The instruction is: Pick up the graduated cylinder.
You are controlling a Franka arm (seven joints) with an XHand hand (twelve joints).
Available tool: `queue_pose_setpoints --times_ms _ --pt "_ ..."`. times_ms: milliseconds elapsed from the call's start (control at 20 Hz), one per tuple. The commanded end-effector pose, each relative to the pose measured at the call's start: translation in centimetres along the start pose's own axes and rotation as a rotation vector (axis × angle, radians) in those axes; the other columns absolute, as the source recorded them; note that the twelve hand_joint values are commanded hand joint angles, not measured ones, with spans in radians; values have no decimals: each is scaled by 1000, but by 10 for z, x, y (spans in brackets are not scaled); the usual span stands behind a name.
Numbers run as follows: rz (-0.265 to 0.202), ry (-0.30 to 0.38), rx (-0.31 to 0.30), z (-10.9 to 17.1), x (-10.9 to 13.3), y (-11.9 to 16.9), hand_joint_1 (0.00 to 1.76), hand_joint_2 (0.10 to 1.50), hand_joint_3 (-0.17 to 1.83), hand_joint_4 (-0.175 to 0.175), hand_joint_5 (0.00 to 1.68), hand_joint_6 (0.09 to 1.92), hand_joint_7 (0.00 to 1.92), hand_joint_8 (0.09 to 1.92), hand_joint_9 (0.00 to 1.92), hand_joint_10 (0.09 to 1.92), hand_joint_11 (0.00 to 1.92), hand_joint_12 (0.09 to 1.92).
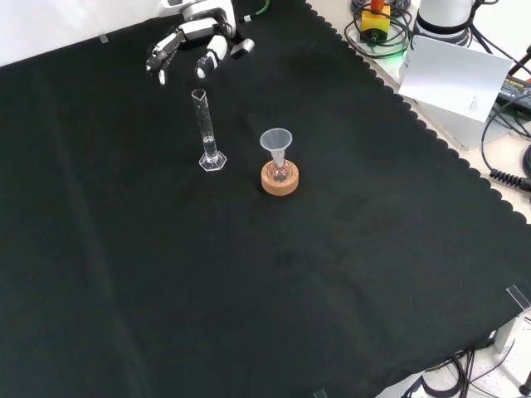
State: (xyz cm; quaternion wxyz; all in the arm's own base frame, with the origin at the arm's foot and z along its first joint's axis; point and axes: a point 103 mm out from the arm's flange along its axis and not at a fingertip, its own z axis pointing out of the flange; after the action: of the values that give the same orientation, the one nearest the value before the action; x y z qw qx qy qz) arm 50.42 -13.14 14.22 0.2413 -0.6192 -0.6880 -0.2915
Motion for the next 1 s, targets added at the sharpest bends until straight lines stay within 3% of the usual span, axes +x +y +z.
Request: queue_pose_setpoints --times_ms 50,400,1000 --pt "-44 14 60 18 -1 -1 775 880 234 0 426 87 324 677 642 600 420 1325" --pt "-68 62 58 37 1 0 869 738 452 7 398 87 332 643 644 569 430 1313" --pt "-89 140 71 68 -1 5 912 685 538 9 372 87 376 653 643 566 431 1308"
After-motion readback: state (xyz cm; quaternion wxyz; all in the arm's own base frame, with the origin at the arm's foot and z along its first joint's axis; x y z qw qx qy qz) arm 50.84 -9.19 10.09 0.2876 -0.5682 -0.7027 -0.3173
